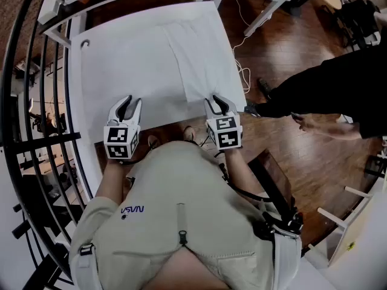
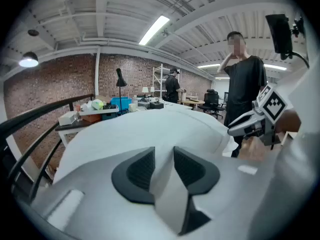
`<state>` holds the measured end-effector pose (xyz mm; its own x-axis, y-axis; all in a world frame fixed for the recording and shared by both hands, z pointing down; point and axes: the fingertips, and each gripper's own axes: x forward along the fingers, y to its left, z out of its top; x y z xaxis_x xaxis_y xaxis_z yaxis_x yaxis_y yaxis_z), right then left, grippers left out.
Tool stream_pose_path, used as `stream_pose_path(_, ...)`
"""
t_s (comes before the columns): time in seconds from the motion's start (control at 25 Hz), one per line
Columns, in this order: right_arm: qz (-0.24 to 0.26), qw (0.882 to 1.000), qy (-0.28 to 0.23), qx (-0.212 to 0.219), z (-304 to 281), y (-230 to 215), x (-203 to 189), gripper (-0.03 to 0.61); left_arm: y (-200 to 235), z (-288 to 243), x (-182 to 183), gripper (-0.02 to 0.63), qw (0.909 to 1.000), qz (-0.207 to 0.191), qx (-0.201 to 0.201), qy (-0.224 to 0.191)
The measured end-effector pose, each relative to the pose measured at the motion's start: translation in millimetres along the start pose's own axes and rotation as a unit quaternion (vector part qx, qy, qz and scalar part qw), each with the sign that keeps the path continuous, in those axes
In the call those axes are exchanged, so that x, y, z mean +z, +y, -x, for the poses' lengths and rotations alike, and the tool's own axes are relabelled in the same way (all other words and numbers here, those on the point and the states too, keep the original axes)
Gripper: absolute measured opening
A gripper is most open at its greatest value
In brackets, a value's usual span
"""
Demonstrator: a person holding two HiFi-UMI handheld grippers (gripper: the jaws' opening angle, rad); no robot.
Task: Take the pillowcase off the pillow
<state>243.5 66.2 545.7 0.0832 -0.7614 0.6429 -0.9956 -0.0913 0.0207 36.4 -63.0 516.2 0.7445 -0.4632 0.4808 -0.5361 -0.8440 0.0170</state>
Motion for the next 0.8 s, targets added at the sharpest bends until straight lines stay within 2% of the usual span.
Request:
stream_pose_path(0.12,0.0,0.997,-0.064,0.032,23,4,38,0.109,-11,11,36,0.132,0.9993,-0.009,0.005,-0.036)
stream_pose_path(0.24,-0.006,0.993,-0.107,0.055,30,-6,67,0.109,-24,2,62,0.174,0.999,-0.011,0.003,-0.043)
stream_pose_path(0.4,0.011,0.988,-0.133,0.074,19,-26,93,0.142,-33,-23,84,0.242,0.999,-0.022,0.005,-0.039)
stream_pose_path(0.56,0.015,0.985,-0.159,0.069,7,-53,127,0.143,-33,-43,111,0.252,0.9983,-0.03,0.024,-0.043)
stream_pose_path(0.8,0.026,0.981,-0.178,0.071,-23,-64,181,0.143,-18,-69,144,0.259,0.9971,-0.042,0.042,-0.048)
